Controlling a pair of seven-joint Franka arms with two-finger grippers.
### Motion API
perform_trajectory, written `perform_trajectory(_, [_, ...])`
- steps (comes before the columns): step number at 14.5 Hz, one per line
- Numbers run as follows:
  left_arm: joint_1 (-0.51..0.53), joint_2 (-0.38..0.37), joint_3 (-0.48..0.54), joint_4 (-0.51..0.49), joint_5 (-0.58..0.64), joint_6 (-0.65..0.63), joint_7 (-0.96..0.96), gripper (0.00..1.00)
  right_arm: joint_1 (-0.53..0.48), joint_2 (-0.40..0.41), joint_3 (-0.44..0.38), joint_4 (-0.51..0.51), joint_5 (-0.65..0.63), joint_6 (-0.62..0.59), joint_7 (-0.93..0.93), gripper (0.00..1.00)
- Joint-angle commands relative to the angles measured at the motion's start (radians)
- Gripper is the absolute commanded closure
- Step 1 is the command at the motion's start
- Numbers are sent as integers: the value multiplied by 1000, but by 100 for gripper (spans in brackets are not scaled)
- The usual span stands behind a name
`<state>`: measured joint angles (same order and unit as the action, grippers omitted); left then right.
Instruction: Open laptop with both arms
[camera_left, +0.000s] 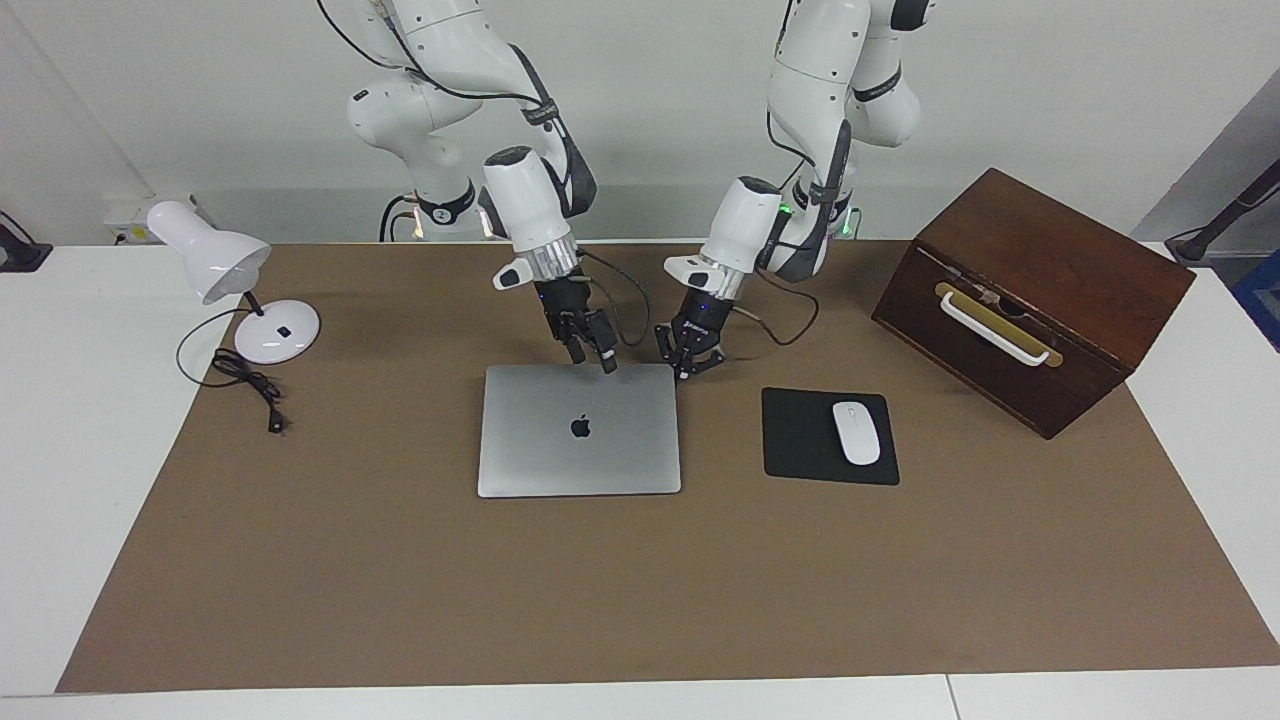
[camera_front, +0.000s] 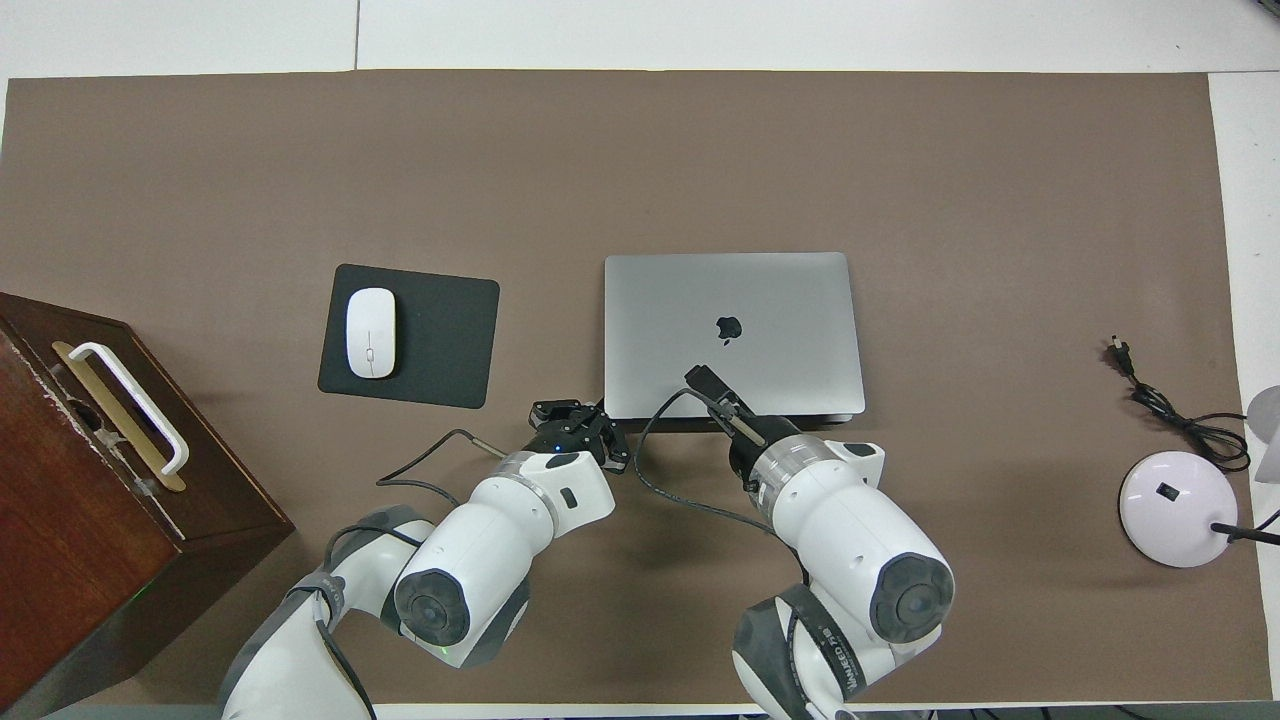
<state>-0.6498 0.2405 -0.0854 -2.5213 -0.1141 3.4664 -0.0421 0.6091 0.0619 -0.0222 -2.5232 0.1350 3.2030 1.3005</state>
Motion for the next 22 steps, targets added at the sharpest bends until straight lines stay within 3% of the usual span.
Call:
perform_trajectory(1, [-27,51,9,50,-9,16,-10,100,-9,29,4,84,8,-53,-18,0])
perform_trajectory(8, [-27,54,9,50,-9,28,-10,100,0,30,4,112,8,-89,-4,0])
perform_trajectory(14, [-27,65,9,50,-9,34,-10,100,0,58,2,225,8,-205,2,0])
perform_trajectory(22, [-25,65,9,35,-7,34,-9,100,0,61,2,241,8,-235,0,0])
